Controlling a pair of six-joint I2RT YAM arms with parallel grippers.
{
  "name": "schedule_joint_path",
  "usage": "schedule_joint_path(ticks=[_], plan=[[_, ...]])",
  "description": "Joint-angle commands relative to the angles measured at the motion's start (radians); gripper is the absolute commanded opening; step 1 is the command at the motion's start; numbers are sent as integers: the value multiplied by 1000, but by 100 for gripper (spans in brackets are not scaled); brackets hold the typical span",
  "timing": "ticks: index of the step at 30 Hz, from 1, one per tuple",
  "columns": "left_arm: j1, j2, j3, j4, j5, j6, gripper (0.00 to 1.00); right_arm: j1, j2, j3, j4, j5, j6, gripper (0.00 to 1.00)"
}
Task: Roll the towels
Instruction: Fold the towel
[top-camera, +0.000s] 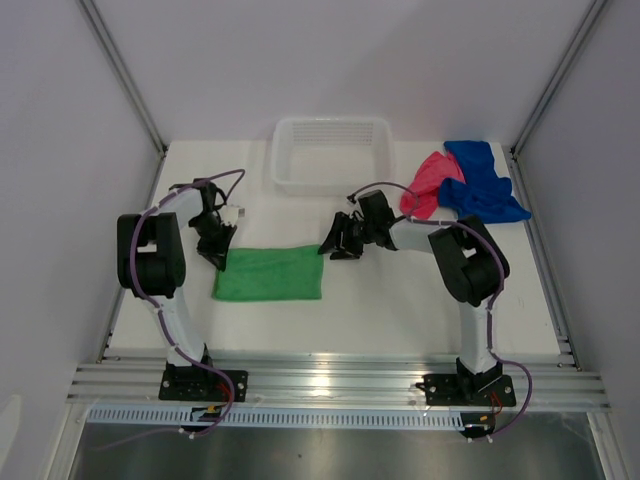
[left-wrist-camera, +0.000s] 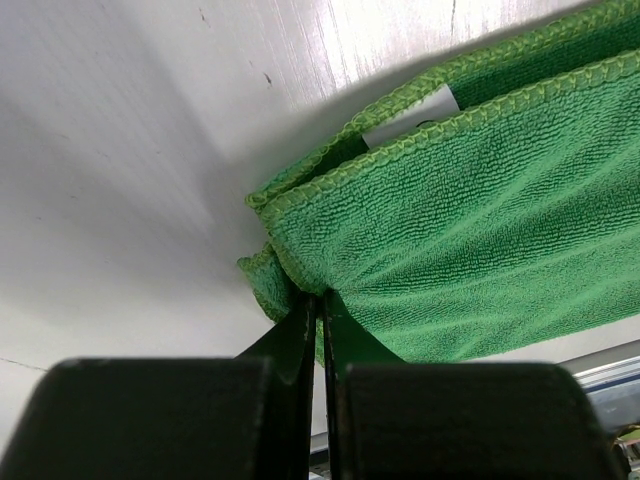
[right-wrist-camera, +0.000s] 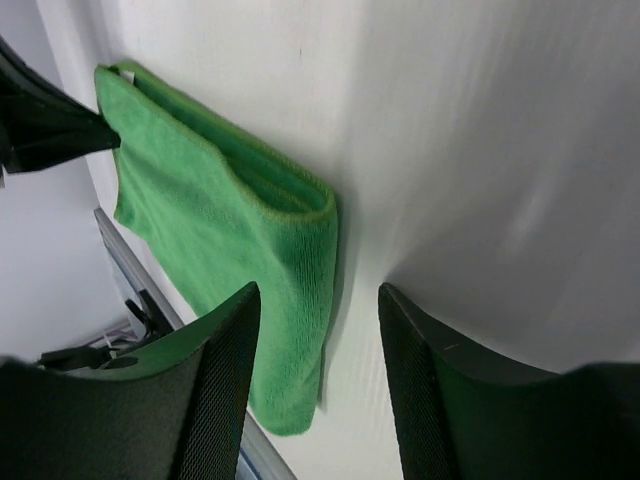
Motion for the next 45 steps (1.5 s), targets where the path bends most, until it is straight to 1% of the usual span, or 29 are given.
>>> schedule_joint_path(ticks=[1,2,4,10,13,14,16,17,18,21,22,24,25,26,29,31,33,34,35,36,37,39,40,42,43,45], plan=[[7,2,31,11,-18,23,1,9,62,137,-180,-43,-6,54],[7,5,34,8,-17,23,1,11,92,166,-248,-45,-18,53],[7,5,34,8,-17,22,1,14,117,231,-310,-46,-36,52],[7,-3,22,9,-9,23,1,18,171,315,-385,-50,-67,43],[8,-3,19,11,-8,26,1,21,209,364,-438,-53,-104,34],[7,-4,21,11,-9,29,1,24,217,390,-448,-51,-122,26],[7,-7,16,12,-8,31,1,29,223,400,-458,-46,-142,17],[8,-8,15,12,-5,31,1,29,222,389,-452,-43,-142,6],[7,-8,16,11,-5,32,1,28,218,381,-443,-42,-142,1],[8,-18,21,5,1,31,2,21,200,354,-427,-11,-161,0],[7,-24,24,2,20,29,12,20,192,344,-429,1,-173,0],[7,-43,33,-2,47,29,25,15,166,282,-385,12,-182,0],[7,-66,31,-5,60,26,36,9,133,254,-363,18,-176,0],[5,-75,53,-6,83,22,38,3,114,225,-344,24,-170,0],[-5,-110,74,-34,124,5,40,-21,44,86,-294,56,-173,0],[-14,-127,93,-57,158,0,41,-46,-11,27,-274,62,-168,0],[-36,-133,96,-67,167,2,41,-60,-51,-54,-264,75,-167,0],[-51,-135,96,-77,164,2,41,-69,-103,-118,-255,98,-156,0],[-74,-133,96,-77,163,3,41,-71,-130,-119,-248,110,-156,0],[-82,-130,96,-75,163,5,41,-72,-157,-190,-240,119,-141,0],[-90,-127,97,-77,163,0,41,-72,-185,-226,-234,128,-129,0],[-111,-109,102,-80,167,-6,41,-66,-258,-303,-203,147,-101,0],[-120,-101,102,-81,167,-12,41,-58,-307,-385,-182,157,-66,0],[-149,-87,94,-80,163,-14,40,-43,-363,-462,-171,182,-35,0],[-160,-86,84,-80,161,-12,40,-29,-395,-523,-175,203,-14,0],[-188,-83,76,-78,159,-14,40,26,-488,-567,-209,263,13,0]])
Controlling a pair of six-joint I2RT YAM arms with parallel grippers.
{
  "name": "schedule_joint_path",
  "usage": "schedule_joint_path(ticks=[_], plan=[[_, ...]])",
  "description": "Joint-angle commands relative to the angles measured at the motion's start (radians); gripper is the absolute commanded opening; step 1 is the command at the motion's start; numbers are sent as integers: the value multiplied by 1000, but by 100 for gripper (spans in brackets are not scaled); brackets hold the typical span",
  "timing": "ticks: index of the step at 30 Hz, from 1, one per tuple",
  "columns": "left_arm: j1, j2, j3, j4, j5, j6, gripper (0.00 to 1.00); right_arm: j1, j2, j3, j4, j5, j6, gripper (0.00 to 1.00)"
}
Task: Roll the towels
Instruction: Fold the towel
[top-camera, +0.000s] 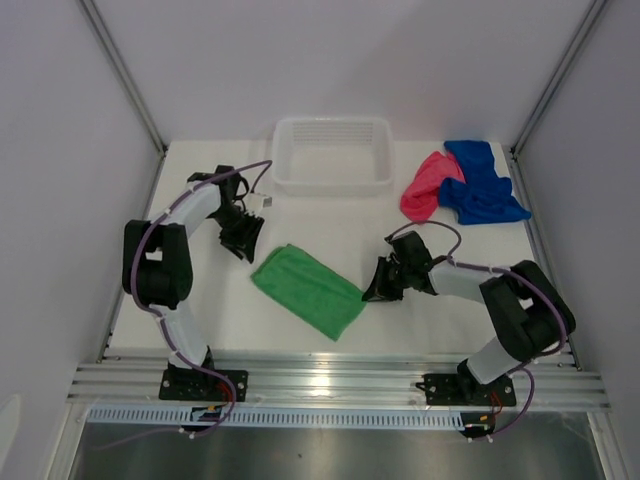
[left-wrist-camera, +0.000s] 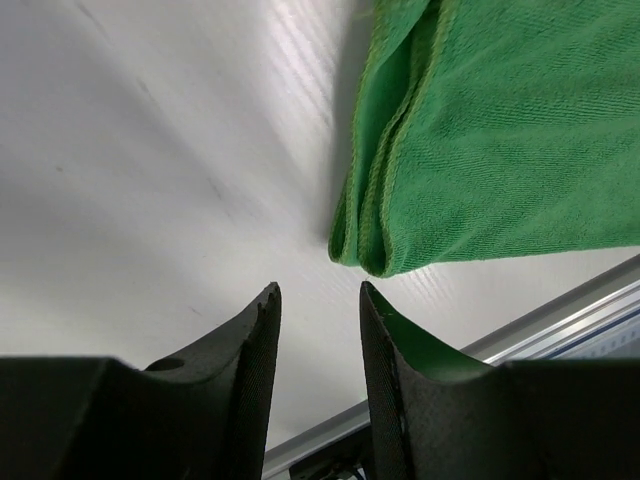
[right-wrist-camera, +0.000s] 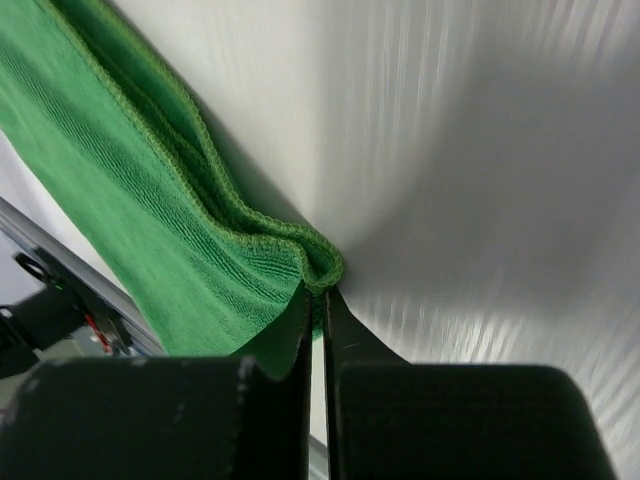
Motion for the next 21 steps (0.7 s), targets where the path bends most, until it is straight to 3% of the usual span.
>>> schedule_joint_path(ticks=[1,2,3,6,7,10,13,18,21], plan=[[-38,7,2,-11,29,-13,40,88,-111,-106,-75,160,65,0],[-44,7,-1,-14,33,-13,41,114,-142,-133,-98,172,105,0],[-44,7,-1,-19,39,-11,41,174,-189,-141,-113,192,122,6],[-44,-2,-10,-19,38,-2,40,251,-237,-110,-227,230,107,43],[-44,-5,-13,-19,30,1,40,262,-248,-92,-263,250,90,47],[-44,-23,-22,-26,35,13,41,256,-294,33,-433,363,-60,54],[-36,-39,-33,-33,44,20,41,239,-278,199,-433,483,-269,58],[-5,-46,-67,-31,78,9,41,222,-65,398,-218,312,-622,59],[15,-60,-88,-30,76,6,41,217,141,547,-153,160,-735,59]])
